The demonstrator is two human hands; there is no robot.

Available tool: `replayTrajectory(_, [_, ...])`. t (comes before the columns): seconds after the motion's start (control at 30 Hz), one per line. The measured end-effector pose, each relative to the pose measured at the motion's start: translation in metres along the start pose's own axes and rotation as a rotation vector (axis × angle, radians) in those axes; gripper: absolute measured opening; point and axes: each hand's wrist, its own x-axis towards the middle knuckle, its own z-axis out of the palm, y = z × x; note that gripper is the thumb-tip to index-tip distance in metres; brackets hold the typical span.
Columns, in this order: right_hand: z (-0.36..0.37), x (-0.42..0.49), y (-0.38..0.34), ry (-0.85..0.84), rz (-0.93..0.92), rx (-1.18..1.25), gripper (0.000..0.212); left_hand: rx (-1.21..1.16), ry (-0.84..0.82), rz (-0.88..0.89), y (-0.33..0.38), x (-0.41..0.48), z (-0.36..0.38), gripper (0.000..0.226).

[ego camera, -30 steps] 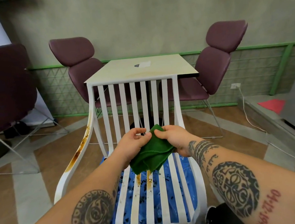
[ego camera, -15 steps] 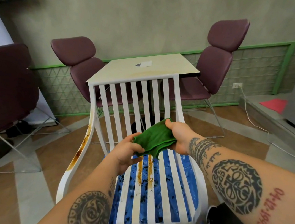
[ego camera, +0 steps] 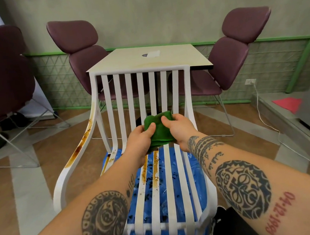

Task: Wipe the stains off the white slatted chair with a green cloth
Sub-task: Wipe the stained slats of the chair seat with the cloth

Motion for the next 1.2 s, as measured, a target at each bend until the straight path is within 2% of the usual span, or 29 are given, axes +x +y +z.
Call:
replayTrajectory(0.07, [0.001,0.005,0.009,0.051,-0.100,-0.099,0.022,-0.035,0.009,-0.025,-0.004,0.006,-0.002,0.028])
replayTrajectory(0.13, [0.004,0.010,0.022,0.030,-0.116,-0.075,0.031,-0.062,0.011,-0.060,-0.011,0.013,-0.002,0.027])
replayTrajectory(0.2, [0.009,0.016,0.043,-0.046,-0.039,0.011,0.038,-0.054,0.005,-0.107,-0.022,0.019,-0.002,0.029])
replayTrajectory(0.27, [0.015,0.021,0.070,-0.101,0.080,0.124,0.036,-0.018,-0.004,-0.169,-0.039,0.027,-0.002,0.031])
replayTrajectory(0.33, [0.020,0.033,0.101,-0.072,0.145,0.185,0.031,0.059,0.001,-0.208,-0.059,0.037,-0.004,0.043])
replayTrajectory(0.4, [0.021,0.047,0.129,-0.006,0.190,0.185,0.025,0.139,0.035,-0.219,-0.082,0.054,-0.008,0.066])
replayTrajectory(0.43, [0.021,0.057,0.144,0.030,0.215,0.161,0.022,0.186,0.082,-0.208,-0.094,0.062,-0.012,0.060])
replayTrajectory(0.5, [0.017,0.078,0.167,0.145,0.264,0.098,0.016,0.189,0.203,-0.207,-0.115,0.079,-0.021,0.029])
replayTrajectory(0.53, [0.014,0.090,0.177,0.216,0.295,0.067,0.017,0.188,0.261,-0.218,-0.125,0.089,-0.027,0.023])
replayTrajectory(0.63, [-0.001,0.130,0.195,0.337,0.363,-0.055,0.035,0.346,0.339,-0.225,-0.149,0.120,-0.045,0.016])
replayTrajectory(0.73, [-0.012,0.170,0.202,0.391,0.359,-0.193,0.044,0.610,0.326,-0.231,-0.167,0.154,-0.063,0.028])
replayTrajectory(0.87, [-0.020,0.222,0.206,0.370,0.304,-0.444,0.036,0.757,0.325,-0.216,-0.184,0.191,-0.078,0.029])
replayTrajectory(0.97, [-0.015,0.259,0.204,0.350,0.223,-0.548,0.036,0.854,0.250,-0.193,-0.196,0.214,-0.085,0.026])
replayTrajectory(1.07, [-0.010,0.284,0.208,0.269,0.155,-0.805,0.042,1.018,0.150,-0.132,-0.208,0.227,-0.091,0.029])
replayTrajectory(1.2, [-0.014,0.291,0.212,0.187,0.099,-1.087,0.033,1.313,0.103,-0.091,-0.209,0.227,-0.093,0.036])
